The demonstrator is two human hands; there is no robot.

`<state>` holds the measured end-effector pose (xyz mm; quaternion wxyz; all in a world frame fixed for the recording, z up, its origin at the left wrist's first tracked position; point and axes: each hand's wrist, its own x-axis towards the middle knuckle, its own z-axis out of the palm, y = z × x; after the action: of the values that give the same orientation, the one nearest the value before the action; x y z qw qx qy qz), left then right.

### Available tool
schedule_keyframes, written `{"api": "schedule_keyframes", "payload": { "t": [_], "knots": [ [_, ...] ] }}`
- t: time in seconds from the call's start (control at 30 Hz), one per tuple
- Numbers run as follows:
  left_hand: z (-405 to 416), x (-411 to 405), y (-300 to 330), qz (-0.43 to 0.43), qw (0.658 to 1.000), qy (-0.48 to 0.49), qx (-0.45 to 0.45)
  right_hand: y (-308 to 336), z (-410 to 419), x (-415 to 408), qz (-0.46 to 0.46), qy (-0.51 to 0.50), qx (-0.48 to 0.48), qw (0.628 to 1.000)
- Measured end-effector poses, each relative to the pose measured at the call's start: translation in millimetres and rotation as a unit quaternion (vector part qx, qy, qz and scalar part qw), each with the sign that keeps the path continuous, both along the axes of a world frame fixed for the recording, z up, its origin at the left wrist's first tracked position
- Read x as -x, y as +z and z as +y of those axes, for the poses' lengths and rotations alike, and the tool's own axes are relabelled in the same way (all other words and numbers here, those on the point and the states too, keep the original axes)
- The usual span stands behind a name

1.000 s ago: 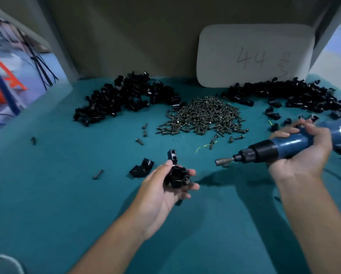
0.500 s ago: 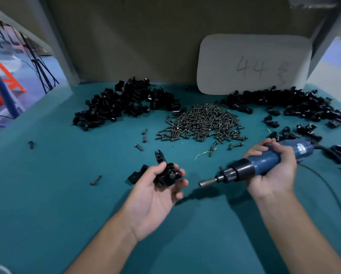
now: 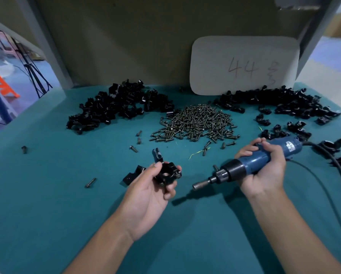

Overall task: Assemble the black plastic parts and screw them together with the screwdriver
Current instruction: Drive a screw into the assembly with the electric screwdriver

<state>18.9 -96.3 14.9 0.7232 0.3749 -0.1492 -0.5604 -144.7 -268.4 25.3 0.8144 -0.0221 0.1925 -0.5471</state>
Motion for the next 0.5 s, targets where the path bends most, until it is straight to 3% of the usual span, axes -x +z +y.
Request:
{"api": "schedule_keyframes", "payload": {
  "t": [0.13,0.27,0.5],
  "knots": [
    [1,1,-5,-0.141,0.990,0.021,-0.004,1,-3,2,-0.009,-0.010,-0.003,1.000],
    [-1,9,-10,-0.299,0.953,0.035,-0.039,4,-5,6,-0.009,-0.030,-0.007,0.999],
    [2,16,-15,-0.409,0.912,0.021,-0.038,7,-6,7,0.001,-0.054,-0.020,0.998]
  ]
}}
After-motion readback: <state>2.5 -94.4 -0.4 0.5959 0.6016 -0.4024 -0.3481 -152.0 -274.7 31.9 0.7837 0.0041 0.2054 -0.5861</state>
